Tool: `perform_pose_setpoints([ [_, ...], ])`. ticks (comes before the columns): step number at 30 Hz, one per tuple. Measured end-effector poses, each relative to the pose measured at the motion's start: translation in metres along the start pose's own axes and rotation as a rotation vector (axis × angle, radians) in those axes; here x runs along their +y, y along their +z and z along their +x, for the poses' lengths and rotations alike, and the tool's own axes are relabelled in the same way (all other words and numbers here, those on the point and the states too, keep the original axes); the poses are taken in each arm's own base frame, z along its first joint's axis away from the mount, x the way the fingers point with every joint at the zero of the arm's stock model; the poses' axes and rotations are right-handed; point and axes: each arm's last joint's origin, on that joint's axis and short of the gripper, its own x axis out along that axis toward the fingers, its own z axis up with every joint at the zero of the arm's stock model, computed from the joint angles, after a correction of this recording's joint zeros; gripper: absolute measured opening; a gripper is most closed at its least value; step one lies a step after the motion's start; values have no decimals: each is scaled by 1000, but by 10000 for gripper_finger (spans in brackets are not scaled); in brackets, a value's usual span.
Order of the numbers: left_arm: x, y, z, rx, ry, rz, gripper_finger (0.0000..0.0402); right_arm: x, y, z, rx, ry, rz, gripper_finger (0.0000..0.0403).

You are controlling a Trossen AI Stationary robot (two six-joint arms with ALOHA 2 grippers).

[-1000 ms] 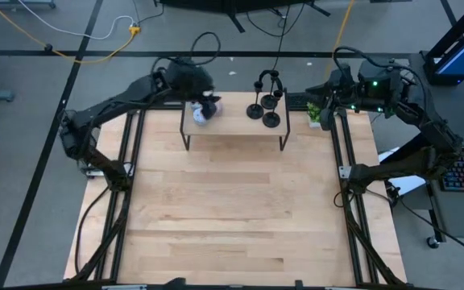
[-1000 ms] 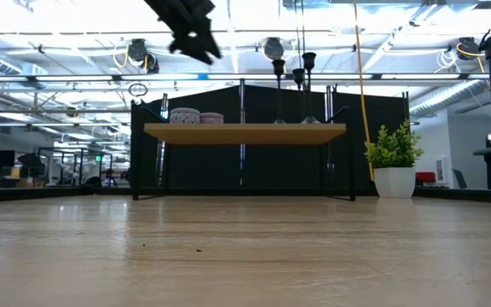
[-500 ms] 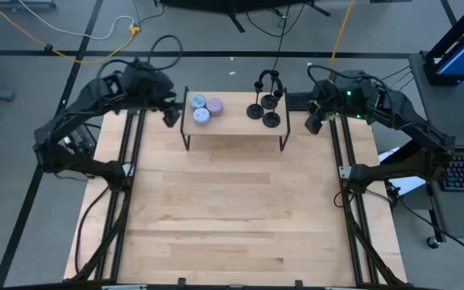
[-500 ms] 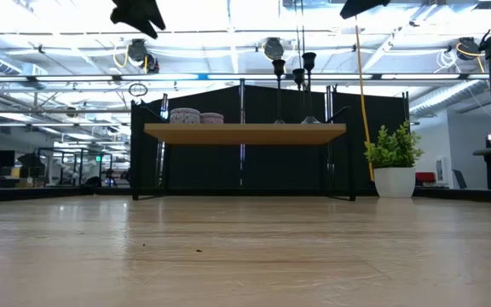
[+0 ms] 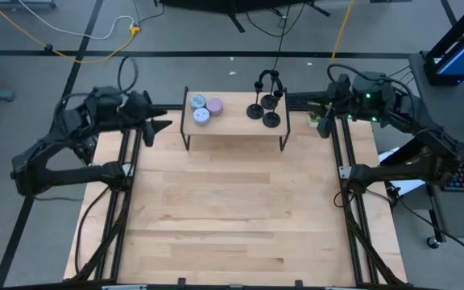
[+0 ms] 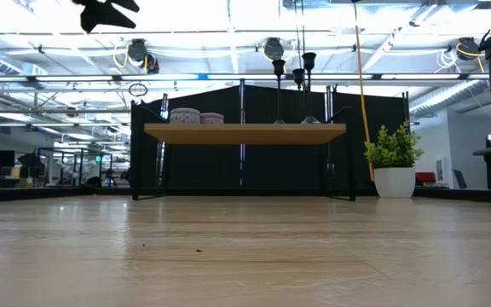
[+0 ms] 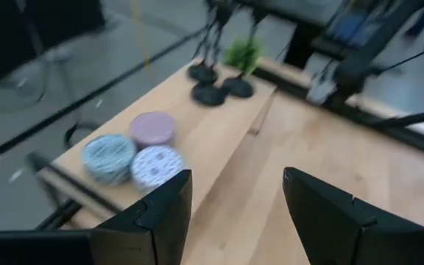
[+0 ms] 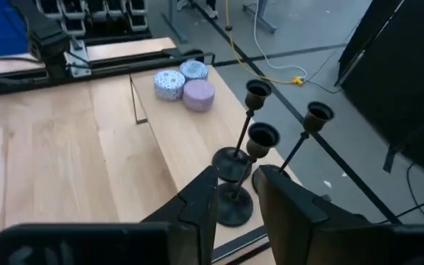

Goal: Pick & Place candle stick holders
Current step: Return to Home Position

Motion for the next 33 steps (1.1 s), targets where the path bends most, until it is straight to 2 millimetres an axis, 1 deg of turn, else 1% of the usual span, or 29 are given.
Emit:
perform_pose_setpoints([
  [4,1,-30,-2,-133,-88,-8,218,1,-15,1,-30,-2,30,89],
  [9,5,-69,-3,-227,-114,-40,218,3,-37,3,-86,-5,57,89],
  [14,9,-99,-2,-331,-155,-94,218,4,-55,-7,-158,-10,86,89],
  [18,11,-119,8,-419,-215,-143,219,5,-69,-18,-233,-9,137,89],
  [21,13,-135,25,-458,-261,-179,219,5,-81,-21,-276,-7,173,89],
  [24,12,-147,37,-522,-311,-193,219,7,-92,-18,-290,-6,201,89],
  [27,10,-158,45,-559,-352,-223,218,8,-105,-9,-282,-11,237,89],
  [30,7,-165,49,-522,-373,-249,218,9,-117,0,-273,-46,269,89],
  [33,5,-167,50,-499,-387,-238,218,9,-124,6,-271,-73,279,89],
])
